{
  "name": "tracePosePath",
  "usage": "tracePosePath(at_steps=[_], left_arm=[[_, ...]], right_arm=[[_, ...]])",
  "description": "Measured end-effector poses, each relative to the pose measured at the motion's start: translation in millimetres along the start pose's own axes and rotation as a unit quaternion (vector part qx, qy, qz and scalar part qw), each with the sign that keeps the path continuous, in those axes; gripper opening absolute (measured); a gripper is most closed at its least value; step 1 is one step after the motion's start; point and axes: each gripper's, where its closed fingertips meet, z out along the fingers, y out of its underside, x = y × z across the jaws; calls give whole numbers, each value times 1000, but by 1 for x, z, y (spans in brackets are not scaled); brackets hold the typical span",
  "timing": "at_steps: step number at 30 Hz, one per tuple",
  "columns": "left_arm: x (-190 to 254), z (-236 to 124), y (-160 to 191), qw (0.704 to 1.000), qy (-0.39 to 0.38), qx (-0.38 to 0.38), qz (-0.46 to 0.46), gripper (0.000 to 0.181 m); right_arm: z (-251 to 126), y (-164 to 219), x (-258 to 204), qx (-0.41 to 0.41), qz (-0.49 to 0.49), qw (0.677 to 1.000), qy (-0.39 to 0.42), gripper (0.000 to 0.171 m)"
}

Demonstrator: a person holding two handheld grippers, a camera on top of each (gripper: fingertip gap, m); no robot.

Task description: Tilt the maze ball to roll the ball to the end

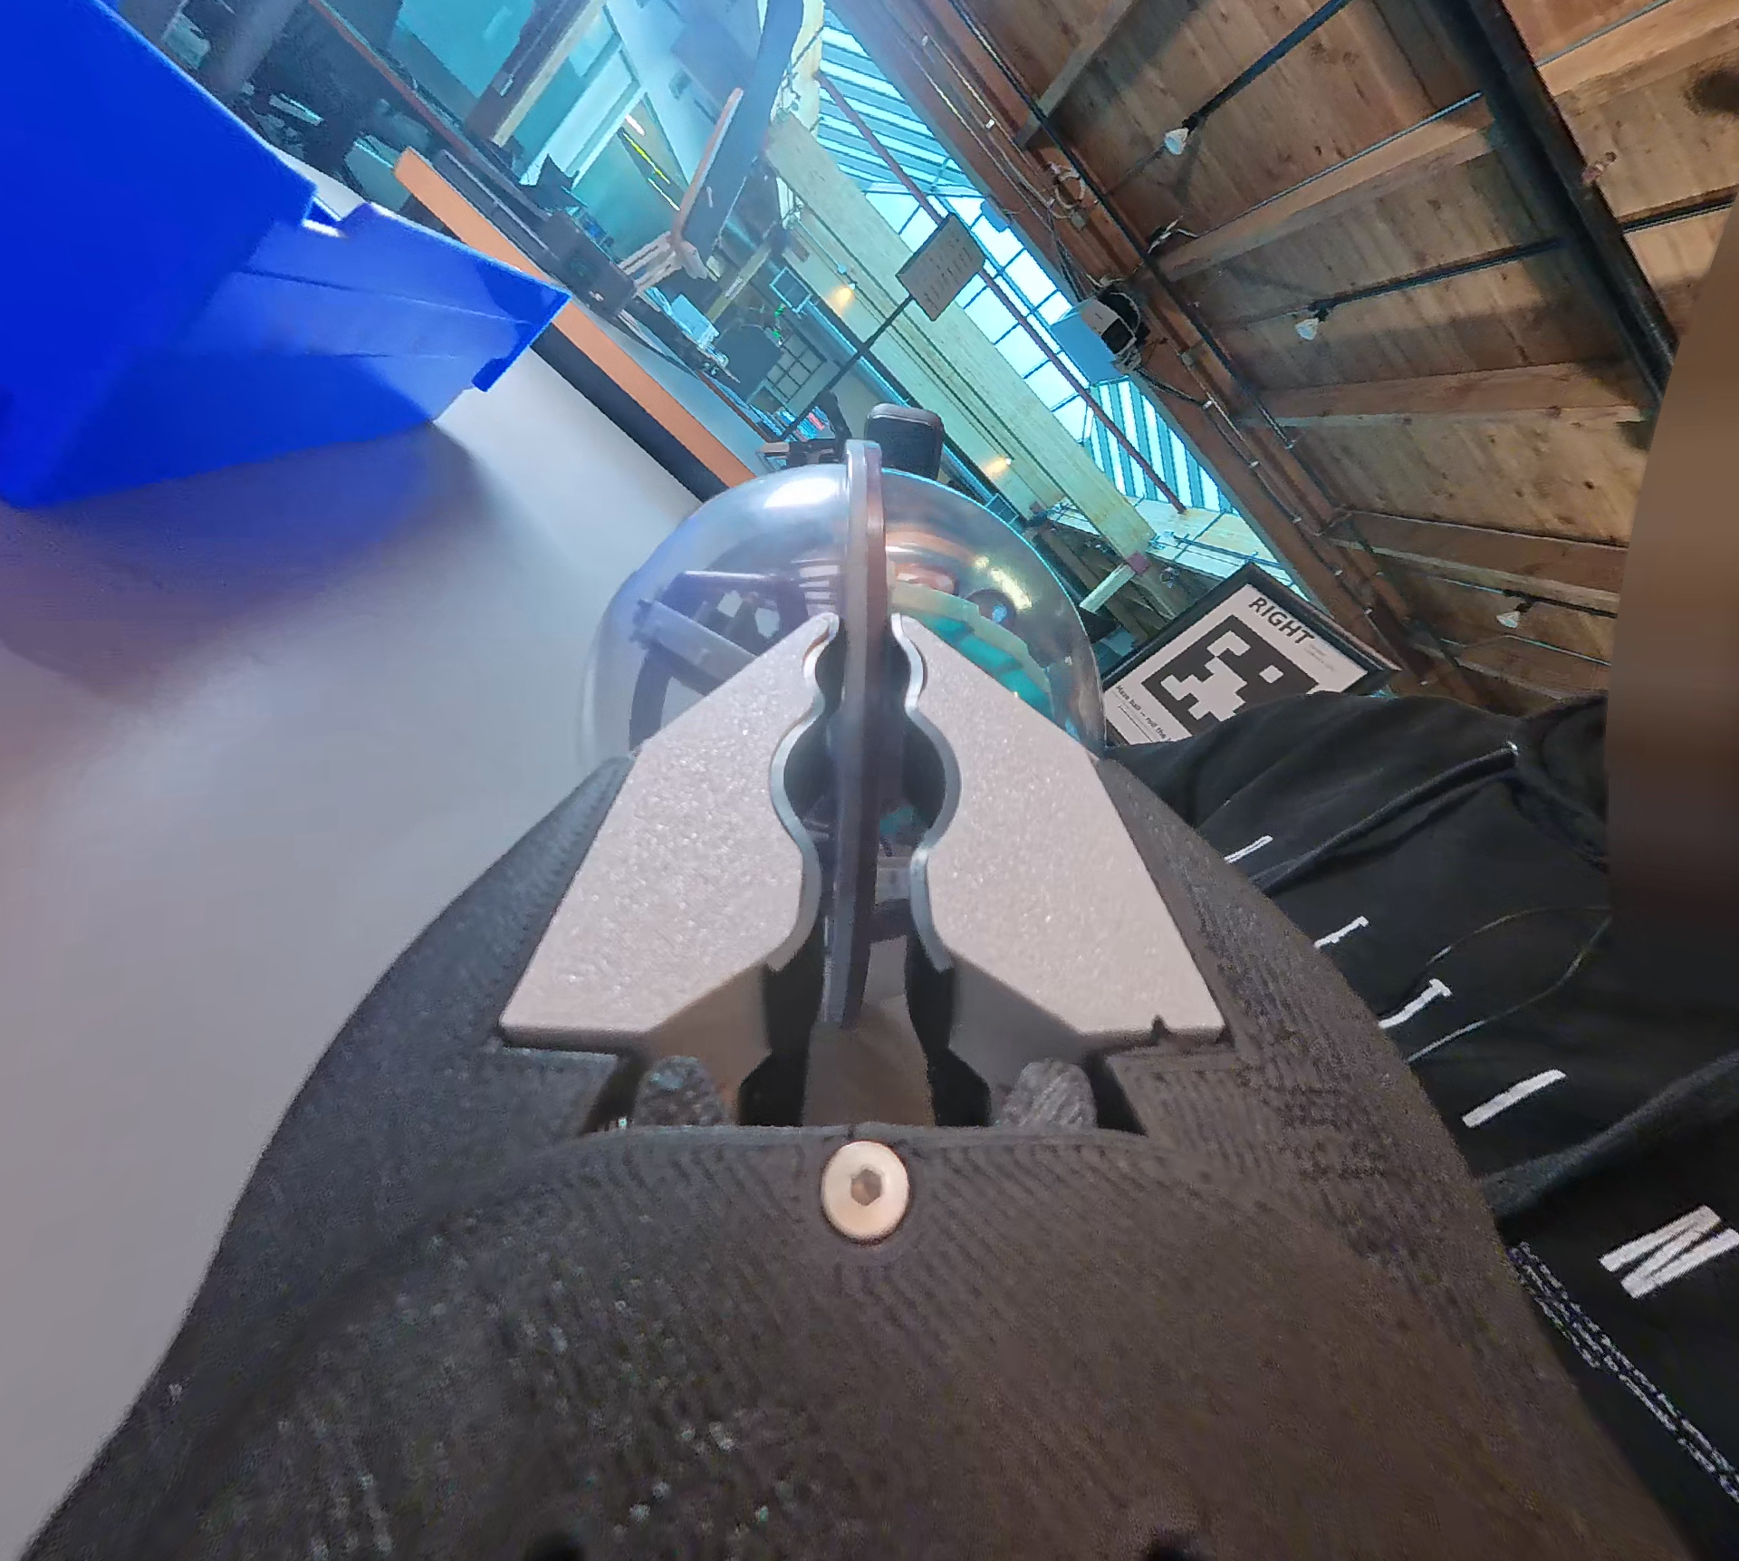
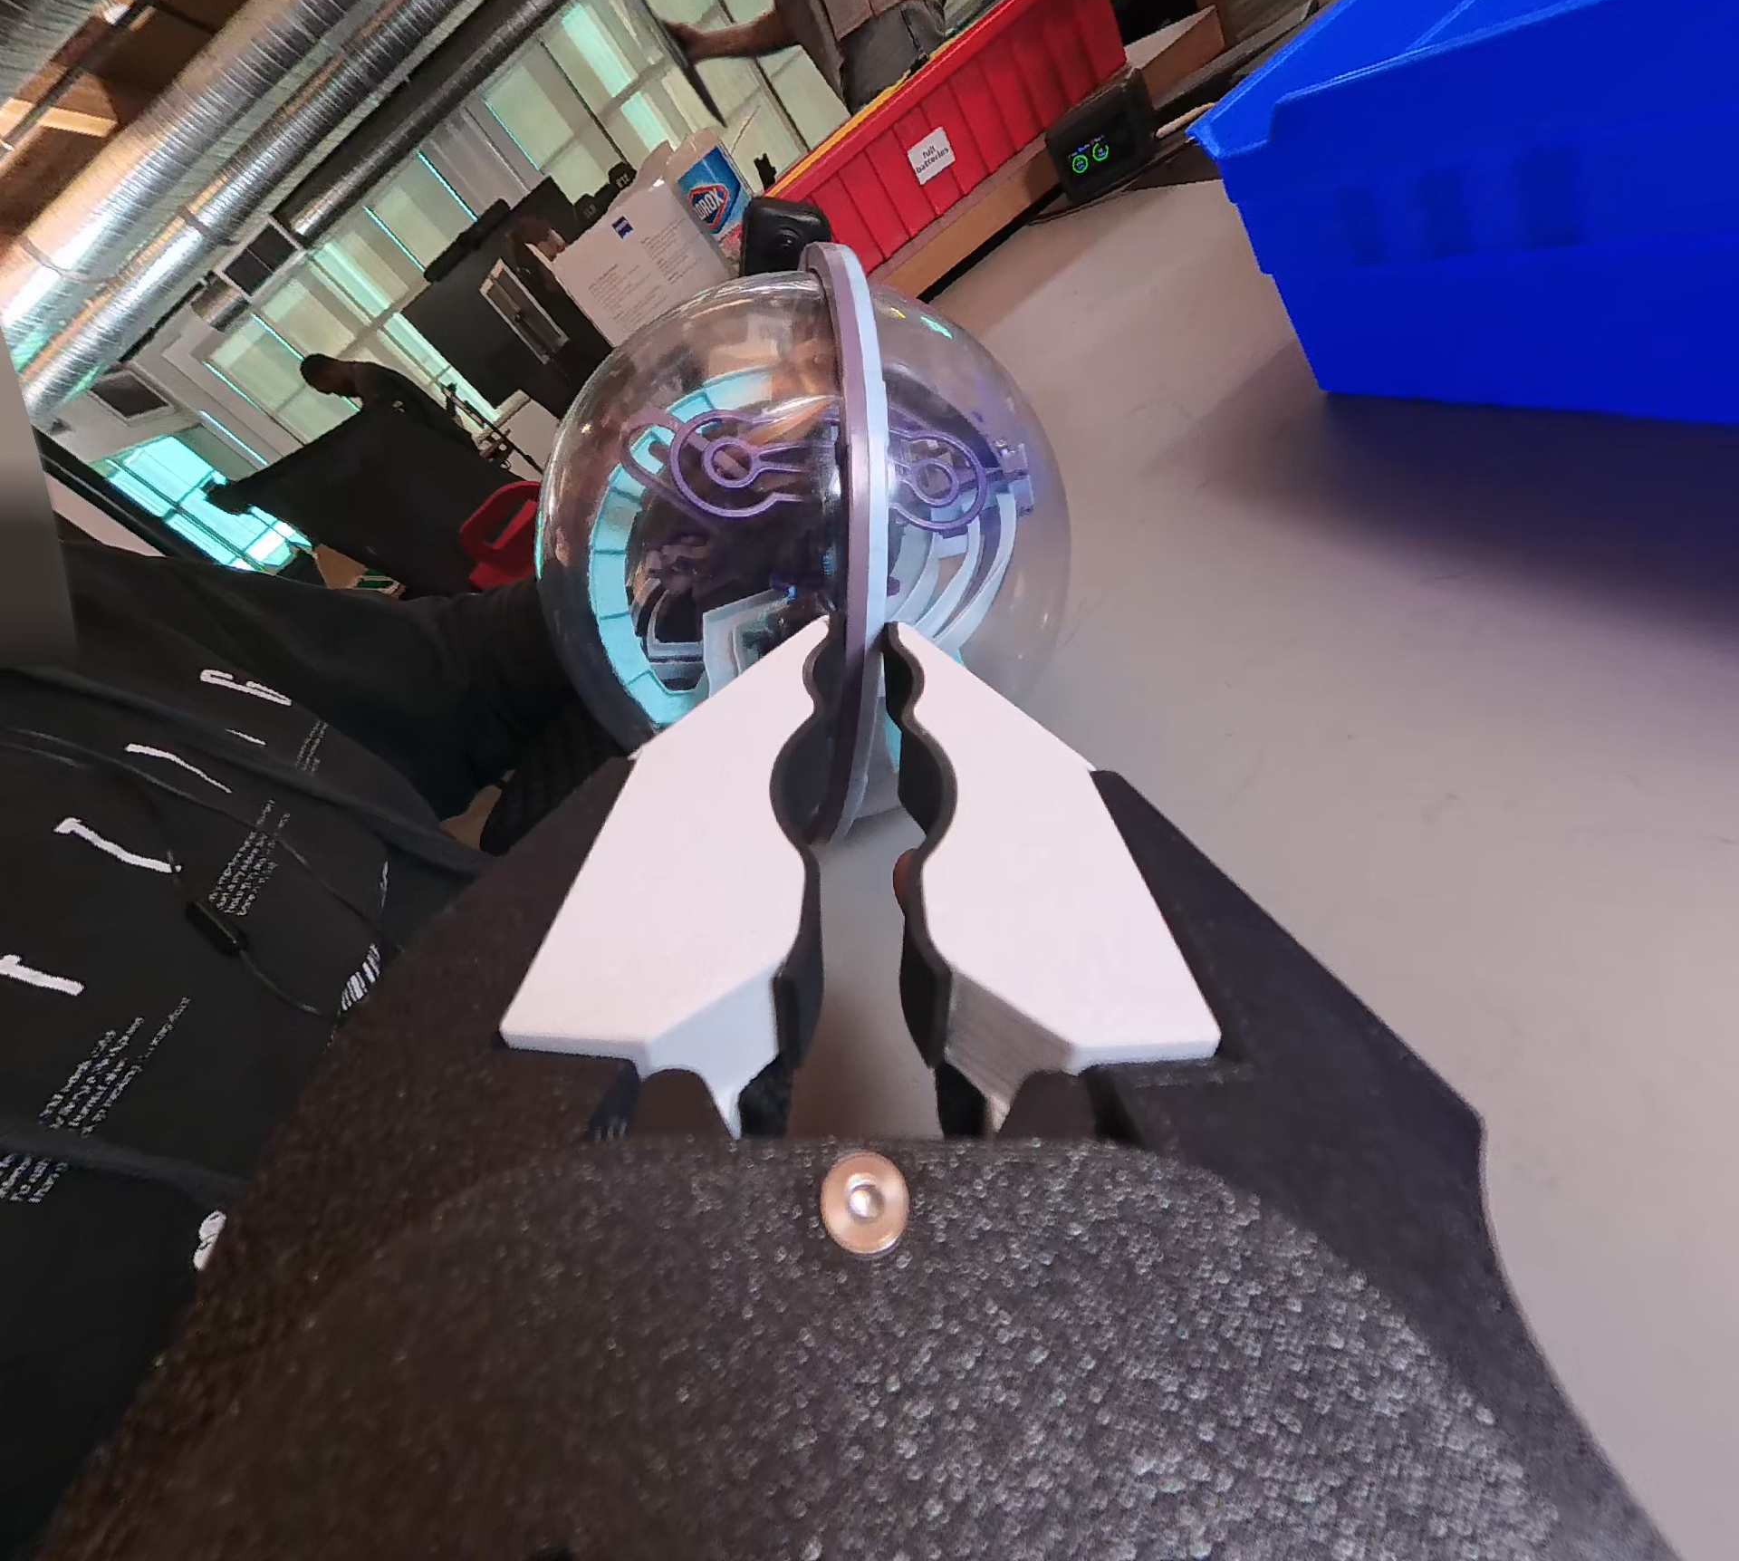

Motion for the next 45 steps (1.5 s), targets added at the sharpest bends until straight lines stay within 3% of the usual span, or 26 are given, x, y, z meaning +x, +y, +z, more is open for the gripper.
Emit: tracePosePath(at_steps=[14,23,35,45], left_arm=[[9,2,1,999,34,5,-25,6],[17,4,-2,999,12,-4,53,6],[66,16,-70,987,-7,21,160,6],[160,33,-149,952,22,45,302,6]], right_arm=[[0,2,-8,-1,0,1000,-19,5],[-2,-5,-12,8,-52,999,-12,5],[1,-93,-41,49,-141,989,5,5],[2,-189,-107,112,-264,958,-21,5]])
